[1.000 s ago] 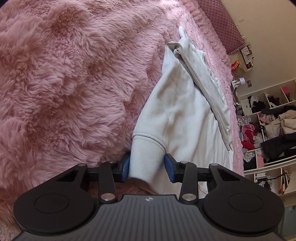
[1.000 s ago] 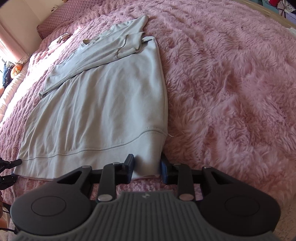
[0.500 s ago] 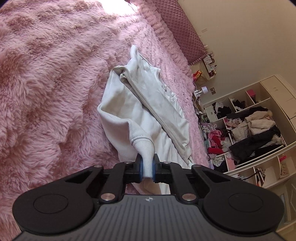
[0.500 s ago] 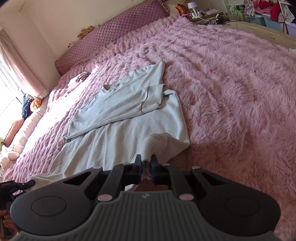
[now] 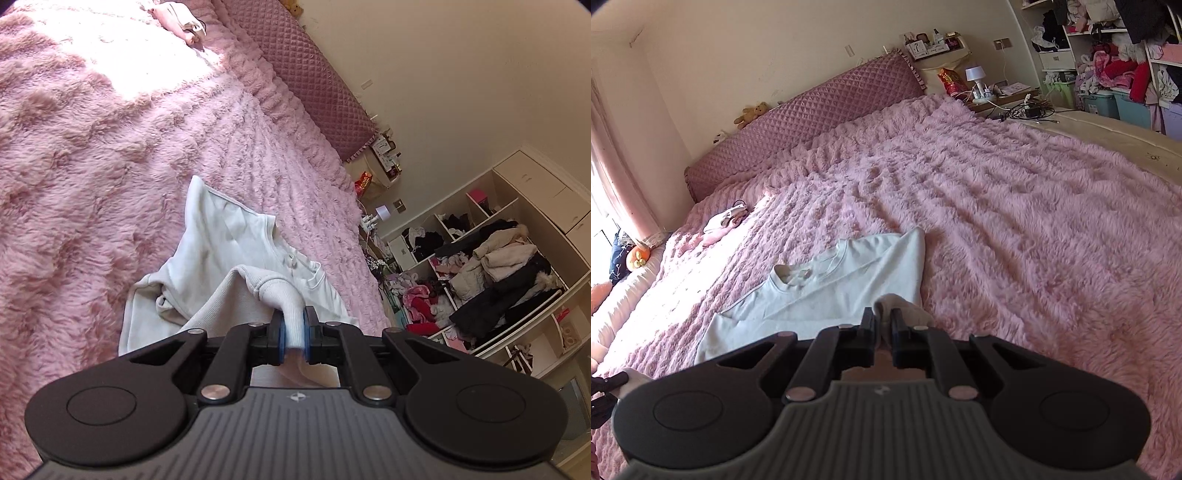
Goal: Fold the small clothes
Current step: 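Grasp the hem with both grippers and lift it toward the collar, then lay the hem at the collar and open both grippers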
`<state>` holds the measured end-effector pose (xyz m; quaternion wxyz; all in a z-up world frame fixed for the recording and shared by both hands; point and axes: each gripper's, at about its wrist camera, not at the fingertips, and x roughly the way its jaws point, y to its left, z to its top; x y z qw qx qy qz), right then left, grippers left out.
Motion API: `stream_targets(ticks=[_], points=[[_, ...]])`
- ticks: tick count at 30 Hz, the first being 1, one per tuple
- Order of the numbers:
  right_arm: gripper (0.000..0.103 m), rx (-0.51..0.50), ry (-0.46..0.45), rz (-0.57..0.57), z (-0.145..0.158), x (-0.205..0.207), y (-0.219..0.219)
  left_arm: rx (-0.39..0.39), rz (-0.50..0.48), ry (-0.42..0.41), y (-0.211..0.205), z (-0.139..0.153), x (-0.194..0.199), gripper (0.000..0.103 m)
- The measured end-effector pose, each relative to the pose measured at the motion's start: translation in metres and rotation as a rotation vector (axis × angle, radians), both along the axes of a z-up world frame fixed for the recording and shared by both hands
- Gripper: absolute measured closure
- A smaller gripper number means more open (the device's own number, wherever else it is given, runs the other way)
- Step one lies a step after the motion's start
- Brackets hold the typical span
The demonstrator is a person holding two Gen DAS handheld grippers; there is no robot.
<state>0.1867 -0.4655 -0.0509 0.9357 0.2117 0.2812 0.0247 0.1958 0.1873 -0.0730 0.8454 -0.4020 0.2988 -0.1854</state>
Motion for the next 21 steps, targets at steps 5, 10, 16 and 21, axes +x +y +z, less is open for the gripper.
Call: stream_targets(ticks=[5,10,16,21], points=[[0.101,-0.028,-0.031,-0.017,0.004,0.075,0.004,0.025,0.040,-0.006,-0.001,-0.003,0.070,0.095],[0.101,-0.022,-0.017,-0.042,-0.008,0.149,0.011,0.050,0.096,0.014,0.005,-0.017,0.126,0.098],[0.101,-0.099,0.036,-0.039,-0.039,0.220,0.021,0.102,0.120,0.043,0.017,-0.040,0.167,0.102],[0.096,-0.135,0.113,-0.016,-0.075,0.250,0.018,0.119,0.107,0.042,0.034,-0.049,0.164,0.101]])
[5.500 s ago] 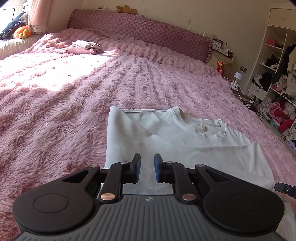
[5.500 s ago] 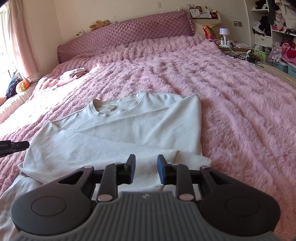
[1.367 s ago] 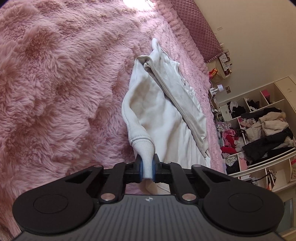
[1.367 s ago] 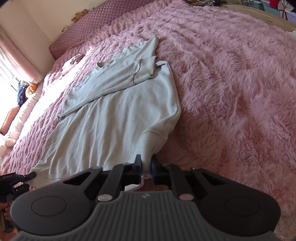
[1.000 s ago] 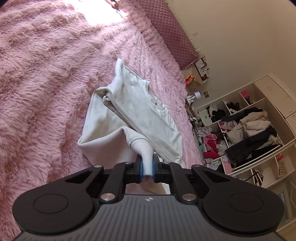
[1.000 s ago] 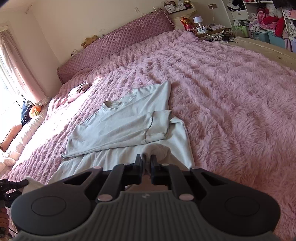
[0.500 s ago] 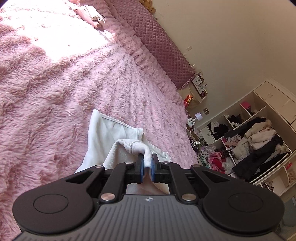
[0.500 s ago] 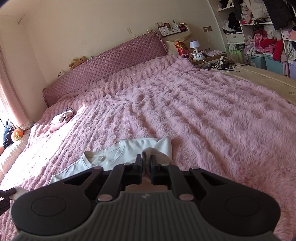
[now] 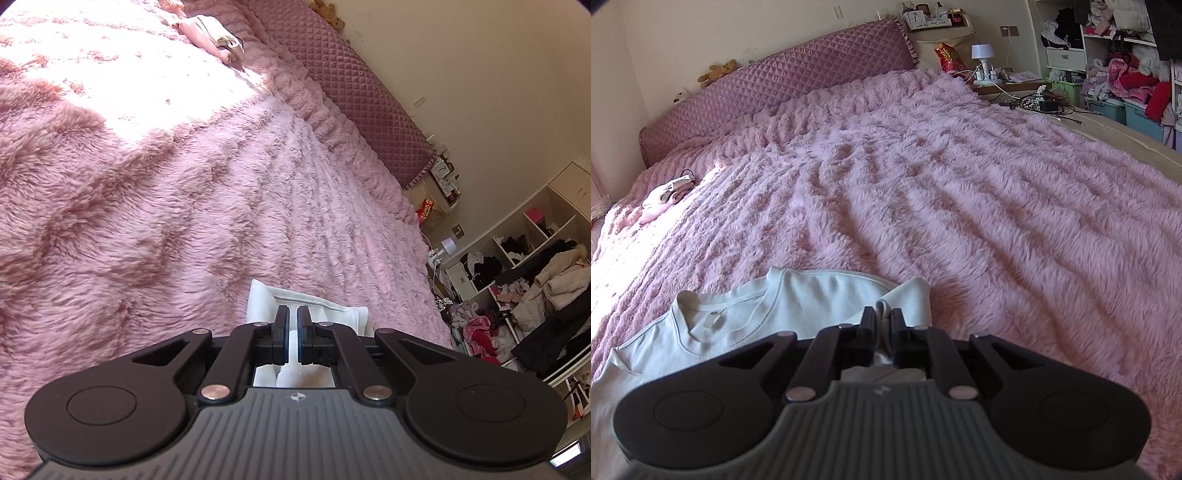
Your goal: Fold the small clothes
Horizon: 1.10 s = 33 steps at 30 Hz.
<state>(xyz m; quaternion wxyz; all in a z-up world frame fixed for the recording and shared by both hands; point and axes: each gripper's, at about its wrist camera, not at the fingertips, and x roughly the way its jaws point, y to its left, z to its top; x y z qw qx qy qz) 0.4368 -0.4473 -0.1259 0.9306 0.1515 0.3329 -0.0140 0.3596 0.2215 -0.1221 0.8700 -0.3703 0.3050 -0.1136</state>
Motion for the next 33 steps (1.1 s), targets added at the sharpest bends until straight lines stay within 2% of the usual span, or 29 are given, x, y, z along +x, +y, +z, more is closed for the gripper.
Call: stream_targets(ticks=[1,2,3,6,8,10,11,13,17,22,25,27,29,32,33], points=[[0.088,0.009,-0.012,-0.008,-0.001,-0.001,-0.003,0.001,-0.019,-0.005,0.001,0.000,-0.002,0.100],[0.069,0.012,-0.036,-0.014,0.000,-0.003,-0.005,0.020,-0.053,-0.015,0.000,0.001,-0.004,0.100],[0.062,0.011,-0.056,-0.016,0.002,-0.007,-0.008,0.044,-0.069,-0.017,-0.002,0.002,-0.006,0.100],[0.064,-0.013,-0.097,0.012,0.011,-0.022,-0.014,0.142,-0.142,-0.008,-0.019,0.008,-0.007,0.093],[0.063,-0.040,-0.106,0.028,0.016,-0.030,-0.020,0.189,-0.181,-0.004,-0.032,0.011,-0.006,0.084],[0.063,-0.039,-0.094,0.058,0.016,-0.031,-0.027,0.230,-0.199,0.008,-0.043,0.011,-0.004,0.069],[0.062,-0.039,-0.090,0.069,0.015,-0.032,-0.030,0.244,-0.209,0.020,-0.047,0.009,-0.001,0.068],[0.059,-0.030,-0.073,0.113,0.011,-0.030,-0.035,0.251,-0.223,0.035,-0.054,0.006,0.002,0.066],[0.050,0.001,-0.049,0.213,-0.002,-0.019,-0.031,0.256,-0.237,0.057,-0.057,-0.004,0.010,0.056],[0.049,0.025,-0.021,0.265,-0.021,0.002,-0.023,0.239,-0.268,0.052,-0.053,-0.005,0.011,0.053],[0.049,0.040,-0.015,0.289,-0.028,0.009,-0.021,0.254,-0.289,0.051,-0.052,-0.006,0.012,0.053],[0.053,0.038,-0.012,0.295,-0.030,0.011,-0.019,0.295,-0.293,0.062,-0.056,-0.007,0.015,0.053],[0.082,0.035,-0.008,0.304,-0.032,0.012,-0.018,0.350,-0.287,0.081,-0.062,-0.010,0.019,0.053],[0.096,0.006,-0.010,0.316,-0.031,0.011,-0.016,0.374,-0.312,0.060,-0.072,-0.011,0.022,0.054],[0.096,-0.003,-0.012,0.315,-0.031,0.010,-0.016,0.400,-0.317,0.041,-0.076,-0.009,0.020,0.067]])
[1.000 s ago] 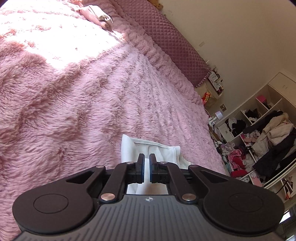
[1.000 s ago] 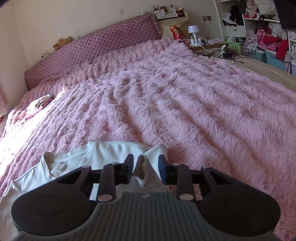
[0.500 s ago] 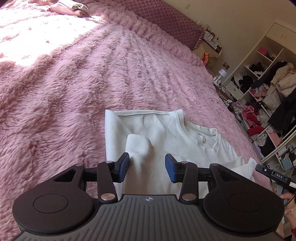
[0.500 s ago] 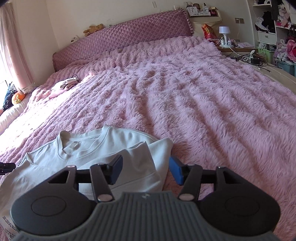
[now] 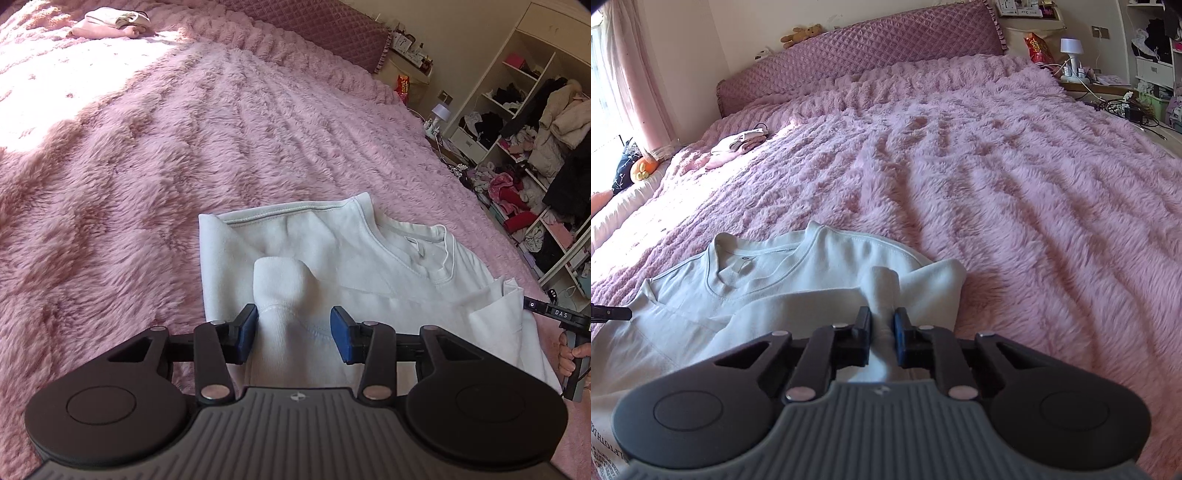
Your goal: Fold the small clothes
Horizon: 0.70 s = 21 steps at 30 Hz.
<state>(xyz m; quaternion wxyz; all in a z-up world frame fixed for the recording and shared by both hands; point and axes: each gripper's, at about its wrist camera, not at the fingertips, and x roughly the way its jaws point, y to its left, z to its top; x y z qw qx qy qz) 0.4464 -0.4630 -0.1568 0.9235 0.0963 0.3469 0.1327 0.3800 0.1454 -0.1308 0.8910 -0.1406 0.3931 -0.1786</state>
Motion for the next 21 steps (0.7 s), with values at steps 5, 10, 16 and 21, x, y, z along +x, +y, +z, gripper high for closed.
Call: stream_targets(ticks=[5,10,16,21], points=[[0.099,-0.015,-0.048,-0.010,0.010,-0.008,0.003,0.059,-0.021,-0.117,-0.012,0.016,-0.014,0.095],[0.099,-0.028,-0.128,-0.036,0.032,-0.015,0.002,-0.019,0.044,-0.252,-0.001,0.042,-0.026,0.095],[0.100,-0.035,-0.176,-0.130,0.039,-0.002,0.000,-0.029,0.147,-0.310,0.007,0.050,-0.006,0.095],[0.101,-0.037,-0.150,-0.182,0.026,0.024,0.005,0.041,0.156,-0.268,-0.003,0.030,0.020,0.095]])
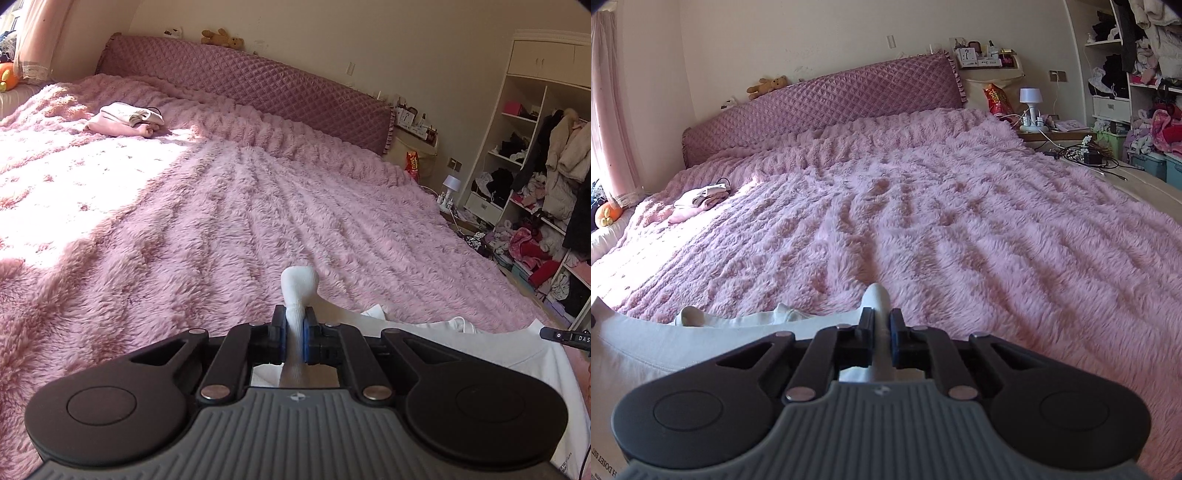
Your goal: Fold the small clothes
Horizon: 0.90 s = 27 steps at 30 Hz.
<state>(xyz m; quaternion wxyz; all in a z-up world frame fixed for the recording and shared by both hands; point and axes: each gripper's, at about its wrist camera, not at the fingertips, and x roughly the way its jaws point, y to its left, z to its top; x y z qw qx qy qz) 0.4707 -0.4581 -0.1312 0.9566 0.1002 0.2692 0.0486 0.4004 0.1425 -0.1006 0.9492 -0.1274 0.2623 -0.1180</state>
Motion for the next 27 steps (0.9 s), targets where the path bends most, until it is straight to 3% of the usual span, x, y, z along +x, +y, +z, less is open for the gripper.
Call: stream_targets(ticks=[6,7,9,11,13,18,24,27], points=[[0.097,-0.026,0.070,-0.018,-0.033,0.023,0.002,0.043,0.037,0.148,-0.001,-0.040,0.018,0.094],[0.095,-0.039,0.072,-0.025,-0.037,0.024,0.002,0.046,0.038,0.160,-0.001,-0.044,0.019,0.090],[0.089,-0.024,0.074,-0.032,-0.041,0.022,-0.003,0.025,0.052,0.171,0.003,-0.044,0.017,0.080],[0.079,0.010,0.071,-0.034,-0.038,0.017,-0.010,-0.009,0.053,0.193,0.010,-0.039,0.018,0.077],[0.079,0.022,0.060,-0.017,-0.031,0.006,-0.015,-0.030,0.042,0.189,0.016,-0.029,0.012,0.075],[0.076,0.053,0.037,0.030,-0.005,-0.039,-0.030,-0.076,0.025,0.139,0.033,0.001,-0.031,0.069],[0.075,0.064,0.053,0.087,0.015,-0.097,-0.030,-0.062,0.017,0.138,0.045,0.018,-0.106,0.066],[0.066,0.070,0.049,0.082,0.025,-0.133,-0.028,-0.058,0.022,0.160,0.046,0.020,-0.139,0.053]])
